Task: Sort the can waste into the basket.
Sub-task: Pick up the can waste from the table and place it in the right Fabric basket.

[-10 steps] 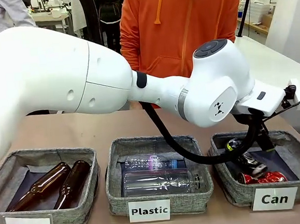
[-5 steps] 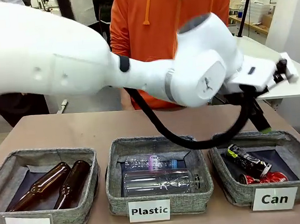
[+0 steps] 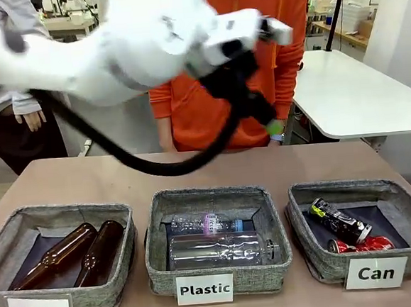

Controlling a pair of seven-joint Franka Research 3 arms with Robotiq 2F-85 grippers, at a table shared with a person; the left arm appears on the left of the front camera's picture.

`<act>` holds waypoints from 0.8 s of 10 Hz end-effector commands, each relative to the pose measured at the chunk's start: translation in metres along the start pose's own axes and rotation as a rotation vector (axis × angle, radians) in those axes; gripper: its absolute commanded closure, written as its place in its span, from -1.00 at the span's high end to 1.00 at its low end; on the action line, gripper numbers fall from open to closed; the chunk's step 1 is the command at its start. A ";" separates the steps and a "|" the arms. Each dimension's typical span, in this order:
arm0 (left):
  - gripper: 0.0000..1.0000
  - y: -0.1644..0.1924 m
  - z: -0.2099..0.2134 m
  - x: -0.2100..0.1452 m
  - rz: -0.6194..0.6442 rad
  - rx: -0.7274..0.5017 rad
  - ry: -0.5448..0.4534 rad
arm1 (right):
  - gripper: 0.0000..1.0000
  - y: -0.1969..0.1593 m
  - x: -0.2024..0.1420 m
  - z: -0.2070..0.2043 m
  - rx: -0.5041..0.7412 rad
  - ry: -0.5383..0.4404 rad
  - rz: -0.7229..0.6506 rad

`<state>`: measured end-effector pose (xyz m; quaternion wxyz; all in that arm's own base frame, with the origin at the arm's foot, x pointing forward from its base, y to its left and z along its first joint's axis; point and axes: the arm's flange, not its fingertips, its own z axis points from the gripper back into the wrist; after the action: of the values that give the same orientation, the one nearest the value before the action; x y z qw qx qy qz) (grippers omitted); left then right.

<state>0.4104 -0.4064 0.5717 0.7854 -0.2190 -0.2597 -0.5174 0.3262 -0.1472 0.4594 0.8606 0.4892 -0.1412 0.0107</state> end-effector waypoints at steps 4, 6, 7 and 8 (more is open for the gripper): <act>1.00 0.047 0.135 -0.195 0.476 0.089 -0.158 | 1.00 0.019 0.048 -0.092 0.214 0.072 -0.017; 1.00 0.061 0.159 -0.291 0.593 0.046 -0.286 | 1.00 0.027 0.066 -0.104 0.268 -0.013 -0.028; 1.00 0.061 0.168 -0.337 0.638 0.013 -0.356 | 1.00 0.031 0.072 -0.108 0.269 -0.020 -0.046; 1.00 0.064 0.173 -0.377 0.684 0.011 -0.414 | 1.00 0.032 0.077 -0.113 0.234 -0.045 -0.057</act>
<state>0.3423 -0.0346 0.4870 0.8619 -0.3633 -0.3034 -0.1819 0.4138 -0.0493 0.4496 0.7882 0.6010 -0.1326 0.0082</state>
